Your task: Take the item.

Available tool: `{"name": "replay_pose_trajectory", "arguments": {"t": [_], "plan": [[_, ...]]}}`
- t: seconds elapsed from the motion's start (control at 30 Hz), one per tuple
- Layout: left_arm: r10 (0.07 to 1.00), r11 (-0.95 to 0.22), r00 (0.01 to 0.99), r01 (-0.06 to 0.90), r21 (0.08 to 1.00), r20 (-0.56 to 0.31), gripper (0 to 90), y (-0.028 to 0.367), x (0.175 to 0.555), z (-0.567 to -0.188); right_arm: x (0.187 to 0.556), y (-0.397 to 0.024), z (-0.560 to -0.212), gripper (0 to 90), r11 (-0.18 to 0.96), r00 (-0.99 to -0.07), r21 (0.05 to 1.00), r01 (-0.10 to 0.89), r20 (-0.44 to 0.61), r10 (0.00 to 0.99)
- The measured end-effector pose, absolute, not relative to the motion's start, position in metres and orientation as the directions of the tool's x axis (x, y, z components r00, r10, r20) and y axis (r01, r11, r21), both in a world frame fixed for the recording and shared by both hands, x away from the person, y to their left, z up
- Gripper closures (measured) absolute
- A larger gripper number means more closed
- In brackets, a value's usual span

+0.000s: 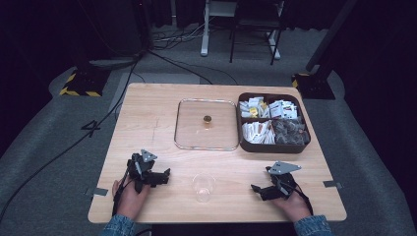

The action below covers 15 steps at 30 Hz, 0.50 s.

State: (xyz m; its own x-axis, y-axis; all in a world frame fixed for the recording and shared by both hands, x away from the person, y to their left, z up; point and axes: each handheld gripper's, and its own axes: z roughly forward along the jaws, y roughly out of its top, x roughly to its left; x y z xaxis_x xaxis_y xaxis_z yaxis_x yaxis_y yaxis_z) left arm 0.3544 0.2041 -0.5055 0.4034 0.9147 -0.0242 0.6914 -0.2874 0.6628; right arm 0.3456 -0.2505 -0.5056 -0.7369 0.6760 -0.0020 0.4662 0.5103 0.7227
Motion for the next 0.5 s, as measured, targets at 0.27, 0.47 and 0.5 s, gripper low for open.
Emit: {"name": "replay_pose_trajectory", "arguments": {"t": [0.27, 0.47, 0.5], "plan": [[0.915, -0.287, 0.403, 0.691, 0.663, -0.024, 0.0, 0.2040, 0.3544, -0.5055, 0.3459, -0.2503, -0.5058, 3.1, 0.511, -0.731, 0.719, 0.471, -0.006, 0.683], [0.915, -0.287, 0.403, 0.691, 0.663, -0.024, 0.0, 0.2040, 0.3544, -0.5055, 0.3469, -0.2488, -0.5054, 0.0, 0.515, -0.723, 0.704, 0.489, -0.003, 0.691], [0.915, -0.287, 0.403, 0.691, 0.663, -0.024, 0.0, 0.2041, 0.3544, -0.5055, 0.3469, -0.2487, -0.5051, 0.0, 0.514, -0.718, 0.702, 0.494, -0.004, 0.696]]}}
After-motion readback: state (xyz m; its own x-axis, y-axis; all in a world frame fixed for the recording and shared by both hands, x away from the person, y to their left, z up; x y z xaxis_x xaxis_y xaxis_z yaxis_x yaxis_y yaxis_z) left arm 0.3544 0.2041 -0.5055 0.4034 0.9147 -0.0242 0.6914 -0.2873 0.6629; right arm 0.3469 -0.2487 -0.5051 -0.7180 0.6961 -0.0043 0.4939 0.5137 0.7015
